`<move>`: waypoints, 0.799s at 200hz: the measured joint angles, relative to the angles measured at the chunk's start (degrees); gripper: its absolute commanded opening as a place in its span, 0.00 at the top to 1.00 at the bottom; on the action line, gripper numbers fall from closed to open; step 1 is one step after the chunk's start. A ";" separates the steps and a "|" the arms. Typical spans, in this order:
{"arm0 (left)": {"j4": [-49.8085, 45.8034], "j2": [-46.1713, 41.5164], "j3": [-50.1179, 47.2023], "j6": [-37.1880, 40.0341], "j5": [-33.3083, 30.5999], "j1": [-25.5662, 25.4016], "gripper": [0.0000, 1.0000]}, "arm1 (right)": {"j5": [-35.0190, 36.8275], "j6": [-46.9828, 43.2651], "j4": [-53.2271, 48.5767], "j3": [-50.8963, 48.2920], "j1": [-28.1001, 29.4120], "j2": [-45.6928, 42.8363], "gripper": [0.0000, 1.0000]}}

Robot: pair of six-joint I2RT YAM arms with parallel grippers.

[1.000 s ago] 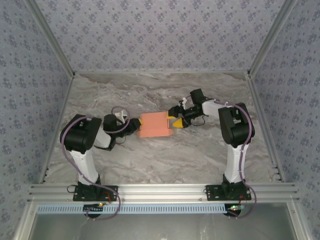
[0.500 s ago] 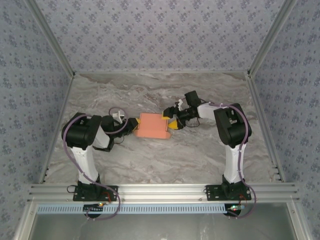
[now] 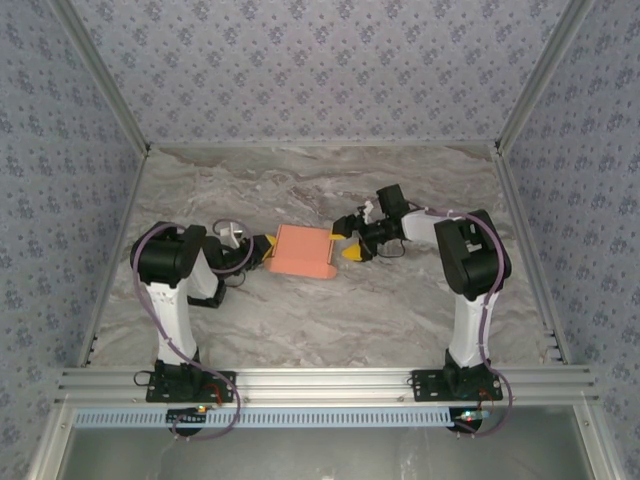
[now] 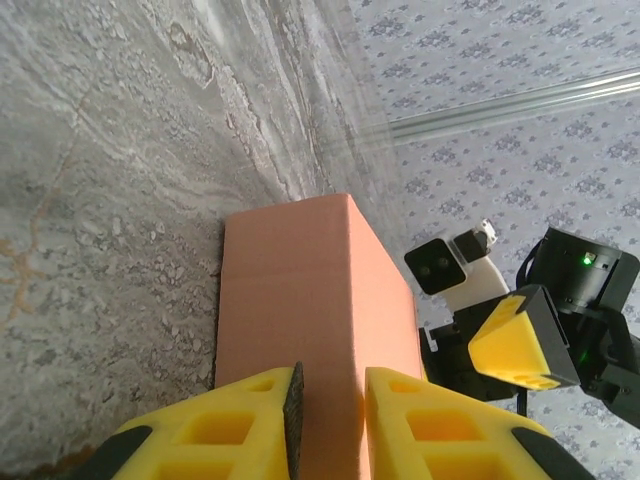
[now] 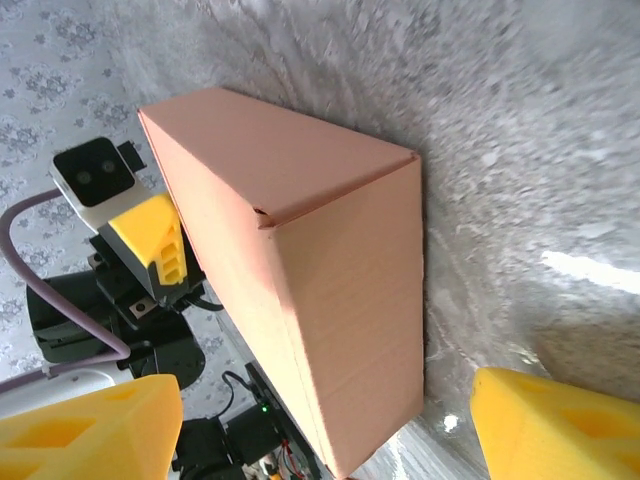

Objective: Fold the paper box

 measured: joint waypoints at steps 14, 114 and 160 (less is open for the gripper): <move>0.26 0.04 0.00 -0.35 -0.07 0.07 0.77 | 0.15 0.57 0.48 0.00 1.09 0.02 0.22; -16.15 -11.80 -1.49 5.79 -3.32 -0.15 0.44 | 4.59 9.51 10.45 -4.83 1.05 -2.23 0.22; -55.34 -24.00 9.31 21.16 -17.51 -7.82 0.51 | 7.30 4.87 4.68 -4.90 -2.93 -5.33 0.22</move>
